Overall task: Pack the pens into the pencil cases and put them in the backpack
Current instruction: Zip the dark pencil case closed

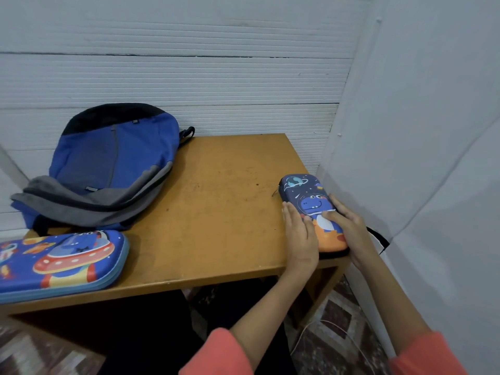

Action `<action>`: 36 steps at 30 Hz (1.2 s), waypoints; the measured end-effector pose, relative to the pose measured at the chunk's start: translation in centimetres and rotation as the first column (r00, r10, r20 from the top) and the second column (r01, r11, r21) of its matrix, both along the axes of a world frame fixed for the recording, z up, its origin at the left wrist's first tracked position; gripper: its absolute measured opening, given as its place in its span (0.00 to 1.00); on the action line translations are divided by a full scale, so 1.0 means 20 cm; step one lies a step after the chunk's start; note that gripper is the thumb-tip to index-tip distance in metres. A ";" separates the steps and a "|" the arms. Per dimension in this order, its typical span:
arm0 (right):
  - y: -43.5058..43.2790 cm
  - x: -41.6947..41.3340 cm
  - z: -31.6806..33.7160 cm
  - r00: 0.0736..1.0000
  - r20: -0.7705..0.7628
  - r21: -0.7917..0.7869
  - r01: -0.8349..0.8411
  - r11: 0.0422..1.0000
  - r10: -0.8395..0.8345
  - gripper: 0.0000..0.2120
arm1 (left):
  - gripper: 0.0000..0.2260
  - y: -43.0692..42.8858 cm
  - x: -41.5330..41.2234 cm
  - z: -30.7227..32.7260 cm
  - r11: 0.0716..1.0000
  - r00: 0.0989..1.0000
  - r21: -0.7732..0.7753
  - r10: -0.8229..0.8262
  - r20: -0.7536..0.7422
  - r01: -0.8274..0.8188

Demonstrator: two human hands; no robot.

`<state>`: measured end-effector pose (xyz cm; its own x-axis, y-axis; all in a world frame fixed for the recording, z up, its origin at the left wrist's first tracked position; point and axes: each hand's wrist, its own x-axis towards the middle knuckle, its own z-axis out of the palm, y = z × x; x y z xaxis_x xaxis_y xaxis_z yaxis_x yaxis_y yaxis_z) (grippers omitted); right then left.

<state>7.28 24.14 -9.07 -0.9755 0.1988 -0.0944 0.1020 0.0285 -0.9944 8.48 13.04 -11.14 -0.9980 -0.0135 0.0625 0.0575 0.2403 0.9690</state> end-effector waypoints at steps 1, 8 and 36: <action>0.00 0.01 0.01 1.000 -0.002 -0.001 -0.001 1.000 0.001 0.21 | 0.25 0.00 0.00 0.00 1.000 1.000 -0.003 -0.005 0.003 0.005; -0.01 0.02 0.01 0.998 -0.061 0.077 -0.010 0.997 0.015 0.25 | 0.27 -0.12 0.00 0.03 0.994 0.993 0.027 -0.111 0.037 0.110; -1.38 0.13 -0.02 0.900 -0.073 0.356 -0.379 0.854 0.429 0.24 | 0.14 -2.03 0.37 0.32 0.801 0.805 -0.186 0.496 -0.325 -0.569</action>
